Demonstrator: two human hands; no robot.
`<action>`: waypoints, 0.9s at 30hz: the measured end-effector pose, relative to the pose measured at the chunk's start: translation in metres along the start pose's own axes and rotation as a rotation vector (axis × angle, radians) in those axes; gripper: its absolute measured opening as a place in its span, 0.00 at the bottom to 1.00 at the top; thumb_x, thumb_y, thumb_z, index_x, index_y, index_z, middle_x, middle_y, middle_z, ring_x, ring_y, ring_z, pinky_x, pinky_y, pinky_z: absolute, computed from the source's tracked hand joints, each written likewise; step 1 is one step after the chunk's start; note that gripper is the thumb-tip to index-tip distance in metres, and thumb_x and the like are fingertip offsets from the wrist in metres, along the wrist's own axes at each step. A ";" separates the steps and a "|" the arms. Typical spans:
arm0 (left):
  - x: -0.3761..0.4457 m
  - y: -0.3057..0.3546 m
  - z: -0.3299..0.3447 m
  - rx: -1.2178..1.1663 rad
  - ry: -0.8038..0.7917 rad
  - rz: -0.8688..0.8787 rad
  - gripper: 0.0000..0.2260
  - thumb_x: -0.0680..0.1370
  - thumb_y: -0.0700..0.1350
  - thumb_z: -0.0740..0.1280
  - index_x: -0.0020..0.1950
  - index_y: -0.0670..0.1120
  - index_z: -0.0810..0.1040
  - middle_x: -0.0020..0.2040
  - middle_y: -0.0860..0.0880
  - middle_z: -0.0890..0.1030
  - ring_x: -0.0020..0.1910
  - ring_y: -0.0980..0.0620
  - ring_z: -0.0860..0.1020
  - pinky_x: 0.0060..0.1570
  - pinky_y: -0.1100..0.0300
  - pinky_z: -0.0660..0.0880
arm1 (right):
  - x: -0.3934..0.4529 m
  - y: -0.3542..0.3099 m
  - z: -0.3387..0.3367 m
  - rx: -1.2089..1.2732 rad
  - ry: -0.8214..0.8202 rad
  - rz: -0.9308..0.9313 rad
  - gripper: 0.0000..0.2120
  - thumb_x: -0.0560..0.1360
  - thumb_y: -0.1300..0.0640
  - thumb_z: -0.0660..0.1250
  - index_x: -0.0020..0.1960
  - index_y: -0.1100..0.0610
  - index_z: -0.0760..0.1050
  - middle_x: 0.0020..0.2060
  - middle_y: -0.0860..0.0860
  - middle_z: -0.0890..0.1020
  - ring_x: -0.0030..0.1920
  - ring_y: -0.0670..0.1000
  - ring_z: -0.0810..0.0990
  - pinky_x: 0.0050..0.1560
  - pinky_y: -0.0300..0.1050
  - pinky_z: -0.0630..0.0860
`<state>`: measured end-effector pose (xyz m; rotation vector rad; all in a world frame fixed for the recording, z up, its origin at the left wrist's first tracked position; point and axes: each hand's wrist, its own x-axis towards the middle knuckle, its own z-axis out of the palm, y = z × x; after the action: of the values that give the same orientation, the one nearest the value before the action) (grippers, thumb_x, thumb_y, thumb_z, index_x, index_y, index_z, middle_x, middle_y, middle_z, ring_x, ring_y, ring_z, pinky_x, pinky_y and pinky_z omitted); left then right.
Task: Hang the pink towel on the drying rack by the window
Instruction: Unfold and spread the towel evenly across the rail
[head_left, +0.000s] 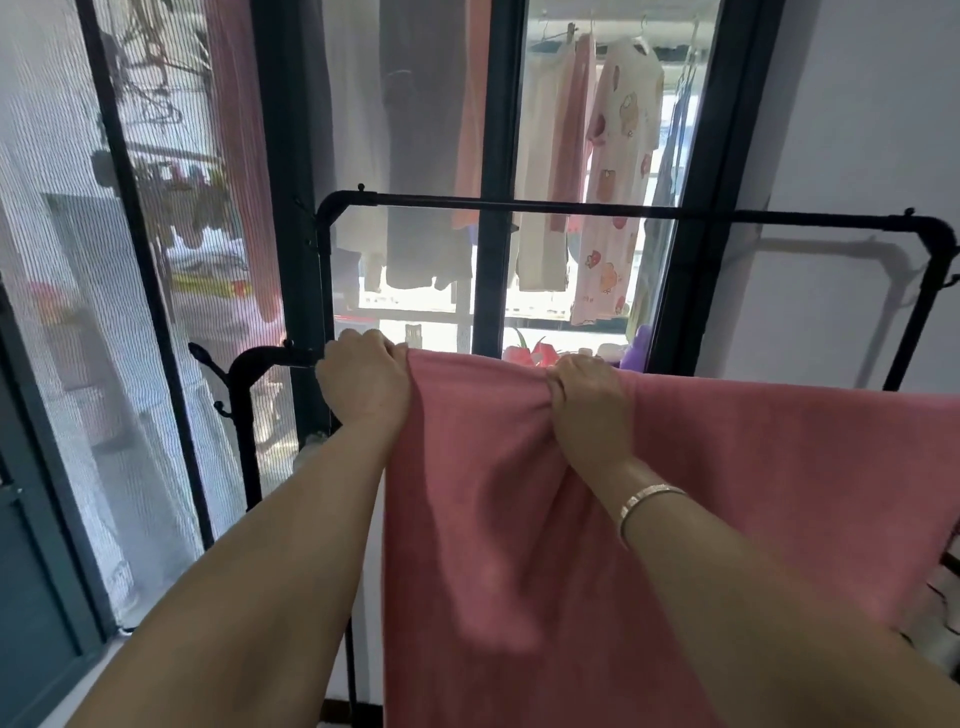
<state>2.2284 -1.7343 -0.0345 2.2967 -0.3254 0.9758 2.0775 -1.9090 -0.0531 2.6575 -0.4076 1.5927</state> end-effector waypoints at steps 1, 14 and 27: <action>-0.001 0.002 -0.001 -0.007 0.026 0.024 0.08 0.77 0.48 0.66 0.45 0.44 0.80 0.46 0.42 0.79 0.46 0.40 0.76 0.45 0.50 0.70 | 0.000 0.000 -0.001 0.006 -0.012 -0.009 0.05 0.71 0.71 0.65 0.40 0.64 0.77 0.38 0.60 0.81 0.42 0.60 0.79 0.51 0.53 0.75; -0.059 0.006 0.010 0.025 -0.154 0.490 0.25 0.81 0.55 0.55 0.75 0.44 0.63 0.74 0.44 0.66 0.75 0.45 0.58 0.73 0.47 0.41 | -0.008 -0.017 0.011 -0.140 -0.151 -0.166 0.19 0.76 0.56 0.60 0.66 0.57 0.72 0.69 0.56 0.72 0.71 0.57 0.67 0.72 0.62 0.57; -0.052 0.010 0.004 0.141 -0.154 0.516 0.32 0.80 0.62 0.47 0.76 0.43 0.59 0.77 0.45 0.60 0.77 0.46 0.52 0.72 0.47 0.36 | -0.020 -0.016 0.019 -0.234 -0.286 -0.184 0.31 0.76 0.49 0.62 0.75 0.54 0.56 0.73 0.56 0.65 0.74 0.58 0.60 0.73 0.63 0.48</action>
<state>2.1899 -1.7452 -0.0697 2.4760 -0.9778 1.0906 2.0888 -1.8917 -0.0771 2.6525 -0.3204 1.0494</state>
